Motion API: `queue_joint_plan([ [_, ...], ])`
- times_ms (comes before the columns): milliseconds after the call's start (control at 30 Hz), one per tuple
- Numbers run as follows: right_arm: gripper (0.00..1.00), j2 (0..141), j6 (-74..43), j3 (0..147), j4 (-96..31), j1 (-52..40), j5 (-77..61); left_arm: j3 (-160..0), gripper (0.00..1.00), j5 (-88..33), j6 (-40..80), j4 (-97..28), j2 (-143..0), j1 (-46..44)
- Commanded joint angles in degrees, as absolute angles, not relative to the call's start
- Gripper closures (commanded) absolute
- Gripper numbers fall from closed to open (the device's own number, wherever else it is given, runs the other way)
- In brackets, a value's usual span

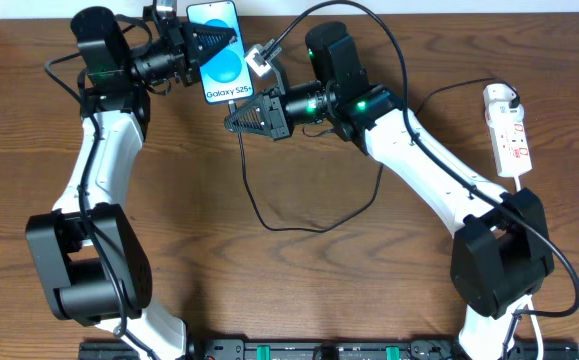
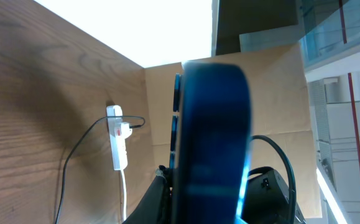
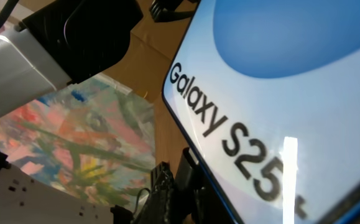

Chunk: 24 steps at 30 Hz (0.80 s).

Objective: Plug charger to phone and switch on socket

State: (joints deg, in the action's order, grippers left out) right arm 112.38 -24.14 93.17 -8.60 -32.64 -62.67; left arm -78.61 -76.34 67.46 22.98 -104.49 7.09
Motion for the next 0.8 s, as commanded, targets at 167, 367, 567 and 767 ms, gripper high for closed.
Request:
queue_joint_plan([
  [167, 0.99, 113.2, -25.3, 92.8, -6.9, -32.4, -63.1, -79.0, 0.93, -78.1, 67.8, 23.2, -103.7, 6.9],
  [367, 0.99, 113.2, -28.4, 92.8, -5.1, -31.9, -62.0, -79.0, 0.93, -78.9, 65.1, 23.2, -103.7, 5.9],
  [567, 0.99, 113.2, -30.2, 92.8, -4.4, -31.4, -61.3, -79.0, 0.93, -79.1, 62.8, 23.2, -103.7, 4.7],
  [767, 0.99, 113.2, -32.0, 92.8, -2.6, -30.0, -61.0, -79.0, 0.93, -80.0, 62.5, 23.2, -103.7, 4.7],
])
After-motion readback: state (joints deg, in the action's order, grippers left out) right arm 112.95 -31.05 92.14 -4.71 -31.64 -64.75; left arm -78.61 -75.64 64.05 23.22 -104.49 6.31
